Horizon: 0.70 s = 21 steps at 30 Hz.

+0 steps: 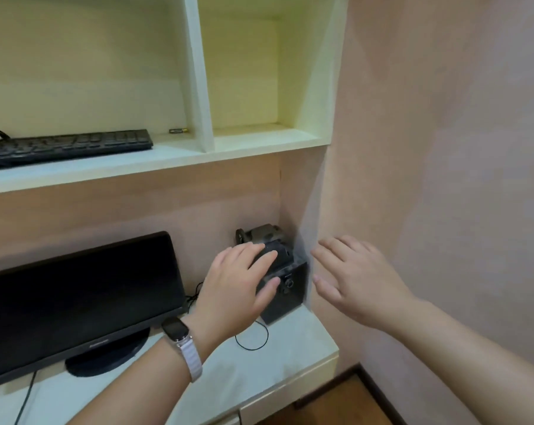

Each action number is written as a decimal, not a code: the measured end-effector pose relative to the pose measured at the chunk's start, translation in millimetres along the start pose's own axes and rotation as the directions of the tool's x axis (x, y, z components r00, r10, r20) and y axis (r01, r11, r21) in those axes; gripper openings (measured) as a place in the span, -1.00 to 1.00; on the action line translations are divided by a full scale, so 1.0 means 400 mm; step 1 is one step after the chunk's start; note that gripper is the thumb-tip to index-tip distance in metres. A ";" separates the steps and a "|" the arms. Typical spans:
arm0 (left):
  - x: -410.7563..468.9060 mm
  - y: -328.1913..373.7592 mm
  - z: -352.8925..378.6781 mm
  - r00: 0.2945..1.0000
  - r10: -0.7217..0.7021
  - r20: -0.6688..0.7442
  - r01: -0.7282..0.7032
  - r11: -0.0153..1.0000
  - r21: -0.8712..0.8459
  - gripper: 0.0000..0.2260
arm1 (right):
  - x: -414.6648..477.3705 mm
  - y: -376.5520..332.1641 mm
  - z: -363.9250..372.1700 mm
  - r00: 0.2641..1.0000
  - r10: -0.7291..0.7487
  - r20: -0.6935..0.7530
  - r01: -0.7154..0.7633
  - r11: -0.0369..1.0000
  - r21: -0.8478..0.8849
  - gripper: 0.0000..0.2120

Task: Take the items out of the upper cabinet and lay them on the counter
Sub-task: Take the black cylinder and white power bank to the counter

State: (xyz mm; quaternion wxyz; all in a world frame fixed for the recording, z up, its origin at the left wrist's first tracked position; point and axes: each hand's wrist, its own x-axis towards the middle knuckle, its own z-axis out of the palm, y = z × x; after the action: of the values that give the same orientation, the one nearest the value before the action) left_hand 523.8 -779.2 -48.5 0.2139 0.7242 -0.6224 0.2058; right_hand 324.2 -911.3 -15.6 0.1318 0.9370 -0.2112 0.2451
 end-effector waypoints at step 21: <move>0.486 -0.041 -0.272 0.934 -0.137 -0.331 0.229 0.939 0.257 -0.59 | 0.593 0.341 -0.157 0.833 -0.299 -0.466 0.357 0.933 0.041 -0.54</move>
State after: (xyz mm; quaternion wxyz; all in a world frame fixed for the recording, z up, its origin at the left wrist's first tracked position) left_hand 563.7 -873.6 149.9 0.2175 0.7621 -0.4732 0.3847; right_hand 423.6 -1087.5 179.3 0.1578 0.8826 0.0053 0.4428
